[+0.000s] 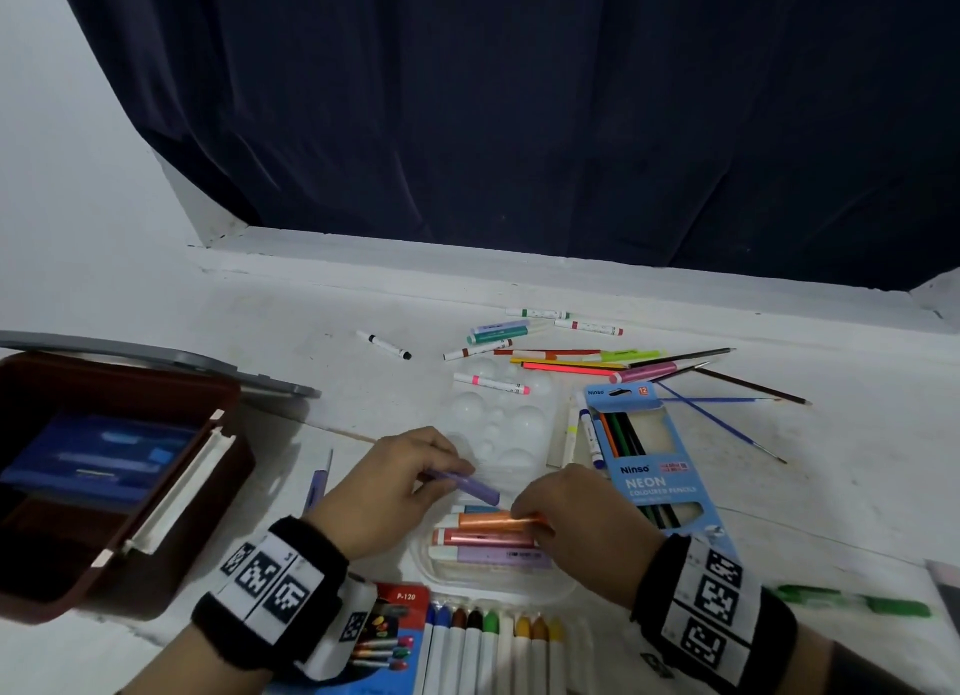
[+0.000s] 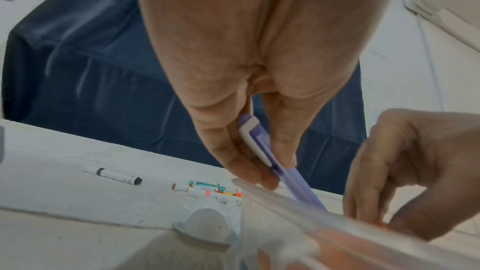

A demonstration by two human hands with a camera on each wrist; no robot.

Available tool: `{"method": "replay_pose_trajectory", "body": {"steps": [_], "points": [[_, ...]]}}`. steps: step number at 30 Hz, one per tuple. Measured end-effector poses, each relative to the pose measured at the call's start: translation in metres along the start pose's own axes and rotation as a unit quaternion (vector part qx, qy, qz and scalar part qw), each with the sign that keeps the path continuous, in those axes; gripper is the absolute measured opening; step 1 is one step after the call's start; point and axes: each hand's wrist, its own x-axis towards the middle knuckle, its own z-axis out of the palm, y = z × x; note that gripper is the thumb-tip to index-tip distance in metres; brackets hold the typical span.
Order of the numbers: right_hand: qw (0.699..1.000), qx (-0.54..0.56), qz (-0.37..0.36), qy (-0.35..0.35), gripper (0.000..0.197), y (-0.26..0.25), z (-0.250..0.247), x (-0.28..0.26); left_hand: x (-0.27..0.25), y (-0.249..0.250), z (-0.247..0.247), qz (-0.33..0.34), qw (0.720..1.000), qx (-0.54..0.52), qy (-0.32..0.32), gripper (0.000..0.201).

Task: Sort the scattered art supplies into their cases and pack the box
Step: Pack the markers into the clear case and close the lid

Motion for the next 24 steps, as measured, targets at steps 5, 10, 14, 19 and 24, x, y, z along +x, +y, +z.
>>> {"method": "replay_pose_trajectory", "body": {"steps": [5, 10, 14, 19, 24], "points": [[1.0, -0.008, 0.012, -0.013, 0.023, -0.004, -0.003, 0.002, 0.011, 0.0, -0.005, 0.013, 0.999, 0.046, -0.023, 0.025], [1.0, -0.001, 0.015, -0.019, 0.026, -0.006, -0.002, 0.0, 0.011, -0.002, -0.004, -0.002, 0.999, -0.004, 0.051, 0.023], [1.0, -0.008, 0.013, -0.023, 0.029, -0.003, 0.001, 0.0, 0.012, -0.002, 0.0, 0.003, 0.998, 0.061, 0.012, 0.022], [0.999, -0.027, 0.012, -0.019, 0.028, -0.002, 0.005, 0.001, 0.017, 0.004, 0.007, 0.006, 0.987, 0.152, -0.058, 0.022], [1.0, -0.029, -0.001, -0.01, 0.03, -0.002, 0.009, 0.0, 0.021, 0.011, 0.01, 0.005, 0.978, 0.182, -0.102, 0.024]]}}
